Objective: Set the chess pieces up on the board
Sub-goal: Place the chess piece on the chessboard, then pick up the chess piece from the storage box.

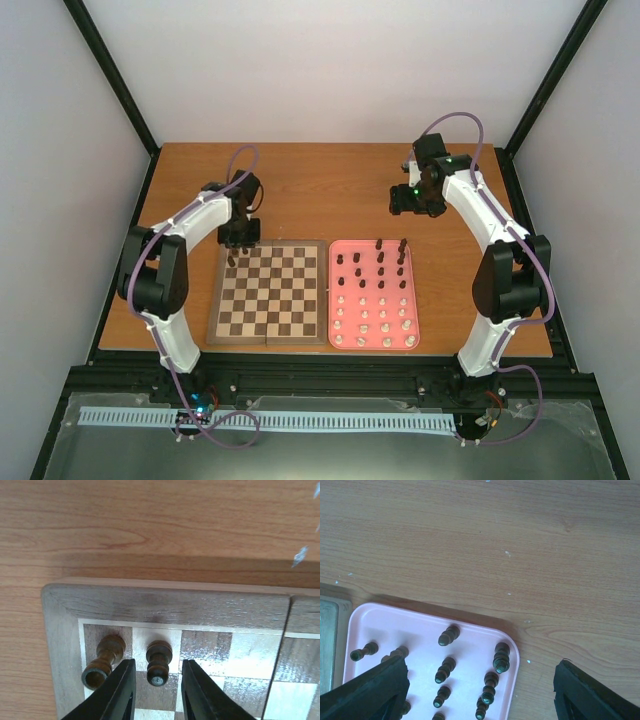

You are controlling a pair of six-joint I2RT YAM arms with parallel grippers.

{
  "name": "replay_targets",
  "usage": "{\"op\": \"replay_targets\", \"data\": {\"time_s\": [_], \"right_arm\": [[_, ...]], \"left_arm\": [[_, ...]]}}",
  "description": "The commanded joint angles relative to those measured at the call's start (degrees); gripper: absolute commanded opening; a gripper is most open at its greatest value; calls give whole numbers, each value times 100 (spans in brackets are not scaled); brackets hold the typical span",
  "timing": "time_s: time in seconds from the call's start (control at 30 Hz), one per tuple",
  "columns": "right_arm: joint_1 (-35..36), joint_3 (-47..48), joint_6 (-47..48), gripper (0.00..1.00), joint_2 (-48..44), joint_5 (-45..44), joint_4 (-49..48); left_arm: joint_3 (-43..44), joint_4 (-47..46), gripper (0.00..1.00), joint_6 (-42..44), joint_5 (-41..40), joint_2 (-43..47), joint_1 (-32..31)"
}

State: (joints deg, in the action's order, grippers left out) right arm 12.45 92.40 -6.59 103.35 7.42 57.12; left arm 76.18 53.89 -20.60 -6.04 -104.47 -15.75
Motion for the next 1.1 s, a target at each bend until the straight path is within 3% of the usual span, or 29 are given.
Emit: {"op": "replay_targets", "data": {"time_s": [0.0,0.3,0.6,1.07], "right_arm": [[-54,12,72,79,97,90,-36],[-49,28,63,79,97,13,-26],[-51,123,11,79,181,-78,3],[-55,173,-7,79,218,-176,18]], "left_arm": [[388,184,33,109,-92,314,37],[940,574,37,174,130,716,-290],[823,-161,44,384,1315,973,-2199],[1040,-331,43,627,1671,-297,-3312]]}}
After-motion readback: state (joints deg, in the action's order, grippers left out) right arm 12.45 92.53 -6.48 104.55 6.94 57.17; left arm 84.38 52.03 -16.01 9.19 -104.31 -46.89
